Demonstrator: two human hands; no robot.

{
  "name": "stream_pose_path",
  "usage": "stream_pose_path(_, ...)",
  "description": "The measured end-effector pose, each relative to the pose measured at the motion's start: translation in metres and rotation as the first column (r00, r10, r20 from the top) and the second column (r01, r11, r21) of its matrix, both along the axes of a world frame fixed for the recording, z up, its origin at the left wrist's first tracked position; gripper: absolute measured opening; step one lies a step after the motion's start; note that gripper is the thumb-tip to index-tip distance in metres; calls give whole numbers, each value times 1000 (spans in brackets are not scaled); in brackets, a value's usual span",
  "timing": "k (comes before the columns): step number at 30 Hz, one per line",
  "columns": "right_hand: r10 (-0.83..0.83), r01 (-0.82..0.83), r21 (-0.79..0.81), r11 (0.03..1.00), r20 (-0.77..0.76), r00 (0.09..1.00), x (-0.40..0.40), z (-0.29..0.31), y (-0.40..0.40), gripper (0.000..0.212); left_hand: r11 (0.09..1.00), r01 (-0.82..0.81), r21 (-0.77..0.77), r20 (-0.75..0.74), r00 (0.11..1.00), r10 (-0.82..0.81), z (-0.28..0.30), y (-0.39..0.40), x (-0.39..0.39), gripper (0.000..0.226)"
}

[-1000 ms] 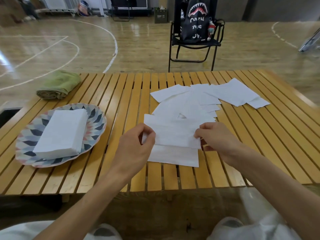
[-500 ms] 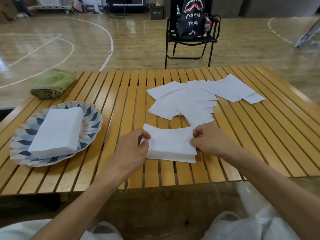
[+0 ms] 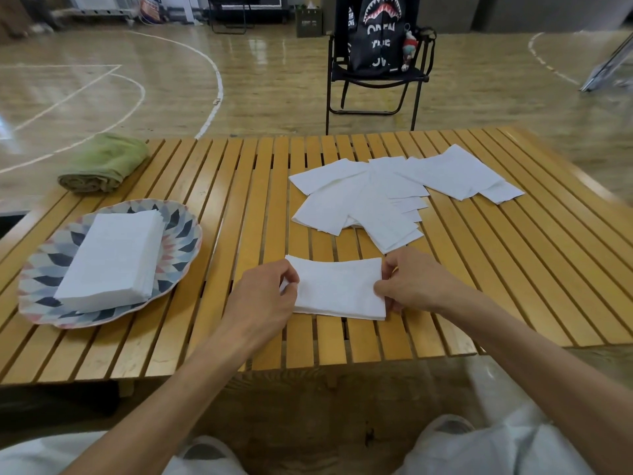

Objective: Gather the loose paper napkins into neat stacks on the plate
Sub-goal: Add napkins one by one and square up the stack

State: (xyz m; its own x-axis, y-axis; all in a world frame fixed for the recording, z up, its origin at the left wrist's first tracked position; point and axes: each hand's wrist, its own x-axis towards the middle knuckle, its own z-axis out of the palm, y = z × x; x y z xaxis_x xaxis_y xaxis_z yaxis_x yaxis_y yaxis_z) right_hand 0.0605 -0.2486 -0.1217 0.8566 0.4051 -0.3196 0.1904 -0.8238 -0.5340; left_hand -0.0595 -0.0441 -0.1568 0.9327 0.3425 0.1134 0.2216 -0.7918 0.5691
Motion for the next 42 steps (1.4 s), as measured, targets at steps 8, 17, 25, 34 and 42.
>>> stream_pose_path(8, 5, -5, -15, 1000, 23, 1000, -1, -2, 0, 8, 999, 13, 37, -31, 999, -12, 1, 0, -2, 11)
stream_pose_path(17, 2, -2, -12, 1000, 11, 1000, -2, -1, 2, 9, 999, 19, 40, -54, 998, -17, 5, -1, -8, 13)
stream_pose_path(25, 24, -24, -21, 999, 0, 1000, -3, -2, 2, 10, 998, 41, 40, -81, 996, -38, 6, 1, -9, 14)
stream_pose_path(34, 40, -39, -42, 998, 25, 999, 0, -5, 1, 11, 998, 33, 53, -88, 996, -29, 6, -1, -10, 14)
stream_pose_path(42, 90, -79, -128, 989, 87, 992, 0, -10, 2, 15, 997, 46, 63, -123, 992, -38, 5, -1, -9, 12)
